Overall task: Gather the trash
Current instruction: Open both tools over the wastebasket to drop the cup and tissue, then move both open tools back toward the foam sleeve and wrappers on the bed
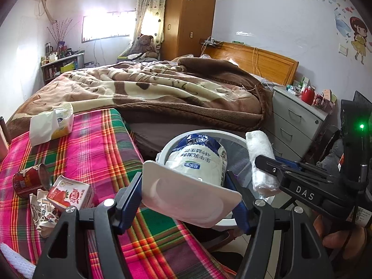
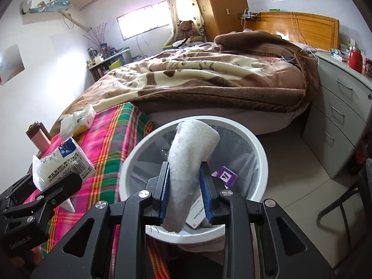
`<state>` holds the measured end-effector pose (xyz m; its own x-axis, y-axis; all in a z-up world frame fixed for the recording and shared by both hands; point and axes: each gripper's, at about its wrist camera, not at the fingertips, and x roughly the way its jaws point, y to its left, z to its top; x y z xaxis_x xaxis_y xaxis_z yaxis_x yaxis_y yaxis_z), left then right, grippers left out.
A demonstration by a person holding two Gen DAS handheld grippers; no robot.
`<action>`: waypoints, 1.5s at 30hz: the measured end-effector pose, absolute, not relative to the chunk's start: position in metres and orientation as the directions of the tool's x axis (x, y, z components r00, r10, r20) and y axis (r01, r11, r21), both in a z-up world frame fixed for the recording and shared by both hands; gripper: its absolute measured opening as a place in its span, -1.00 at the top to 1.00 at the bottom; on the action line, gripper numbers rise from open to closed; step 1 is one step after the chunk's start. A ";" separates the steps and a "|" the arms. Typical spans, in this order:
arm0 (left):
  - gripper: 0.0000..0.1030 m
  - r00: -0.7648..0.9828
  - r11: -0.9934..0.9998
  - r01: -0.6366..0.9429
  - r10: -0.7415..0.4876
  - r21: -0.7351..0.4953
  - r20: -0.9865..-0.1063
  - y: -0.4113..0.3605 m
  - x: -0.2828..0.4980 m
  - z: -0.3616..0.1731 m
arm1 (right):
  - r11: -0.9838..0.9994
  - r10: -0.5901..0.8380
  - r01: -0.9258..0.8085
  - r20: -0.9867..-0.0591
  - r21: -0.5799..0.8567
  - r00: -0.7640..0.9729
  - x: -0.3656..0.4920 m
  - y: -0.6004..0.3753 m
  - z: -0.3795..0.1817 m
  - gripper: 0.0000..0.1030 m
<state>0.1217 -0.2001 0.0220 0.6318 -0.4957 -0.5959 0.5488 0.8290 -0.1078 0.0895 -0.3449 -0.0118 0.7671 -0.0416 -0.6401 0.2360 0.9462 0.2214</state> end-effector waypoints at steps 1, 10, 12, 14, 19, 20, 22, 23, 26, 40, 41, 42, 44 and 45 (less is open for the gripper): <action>-0.37 0.626 0.826 0.553 -0.501 -0.112 -0.598 -0.203 0.122 0.022 | 0.946 -0.048 0.241 -0.644 0.216 0.764 0.090 -0.347 -0.013 0.49; -0.38 0.598 0.812 0.573 -0.508 -0.114 -0.619 -0.230 0.127 0.015 | 0.946 -0.075 0.263 -0.664 0.188 0.744 0.095 -0.356 -0.019 0.46; -0.38 0.582 0.806 0.577 -0.518 -0.130 -0.627 -0.233 0.129 0.012 | 0.947 -0.082 0.268 -0.675 0.175 0.733 0.096 -0.357 -0.020 0.45; -0.39 0.573 0.803 0.580 -0.520 -0.134 -0.633 -0.234 0.129 0.010 | 0.950 -0.097 0.271 -0.680 0.154 0.727 0.097 -0.357 -0.020 0.42; -0.54 0.569 0.803 0.577 -0.527 -0.151 -0.632 -0.231 0.129 0.009 | 0.954 -0.139 0.281 -0.675 0.106 0.725 0.096 -0.355 -0.018 0.08; -0.55 0.570 0.804 0.576 -0.526 -0.150 -0.631 -0.232 0.128 0.009 | 0.953 -0.151 0.286 -0.670 0.096 0.726 0.095 -0.354 -0.017 0.00; -0.56 0.573 0.804 0.576 -0.524 -0.145 -0.630 -0.231 0.127 0.010 | 0.953 -0.160 0.291 -0.667 0.089 0.727 0.095 -0.355 -0.016 -0.07; -0.56 0.575 0.806 0.575 -0.523 -0.145 -0.629 -0.230 0.127 0.010 | 0.952 -0.160 0.292 -0.664 0.091 0.730 0.094 -0.355 -0.015 -0.07; -0.56 0.576 0.808 0.570 -0.523 -0.150 -0.628 -0.226 0.126 0.011 | 0.951 -0.158 0.293 -0.658 0.099 0.736 0.092 -0.355 -0.013 -0.07; -0.58 0.635 0.850 0.507 -0.478 -0.140 -0.606 -0.179 0.114 0.025 | 0.956 -0.138 0.268 -0.620 0.121 0.773 0.085 -0.329 -0.001 -0.07; -0.58 0.642 0.854 0.501 -0.474 -0.138 -0.603 -0.174 0.112 0.026 | 0.957 -0.134 0.262 -0.616 0.123 0.776 0.084 -0.326 0.000 -0.07; -0.58 0.646 0.857 0.497 -0.471 -0.138 -0.600 -0.170 0.111 0.027 | 0.958 -0.130 0.258 -0.615 0.125 0.778 0.084 -0.324 0.000 -0.07; -0.58 0.655 0.863 0.487 -0.464 -0.137 -0.597 -0.162 0.109 0.028 | 0.961 -0.120 0.246 -0.610 0.126 0.783 0.083 -0.317 0.002 -0.07; -0.58 0.661 0.868 0.478 -0.456 -0.133 -0.596 -0.157 0.108 0.029 | 0.963 -0.115 0.239 -0.609 0.126 0.785 0.083 -0.313 0.002 -0.07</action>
<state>0.1083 -0.1572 0.0286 0.6611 -0.4560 -0.5958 0.4785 0.8679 -0.1334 0.0833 -0.3133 0.0024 0.7850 -0.1150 -0.6088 0.2385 0.9630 0.1257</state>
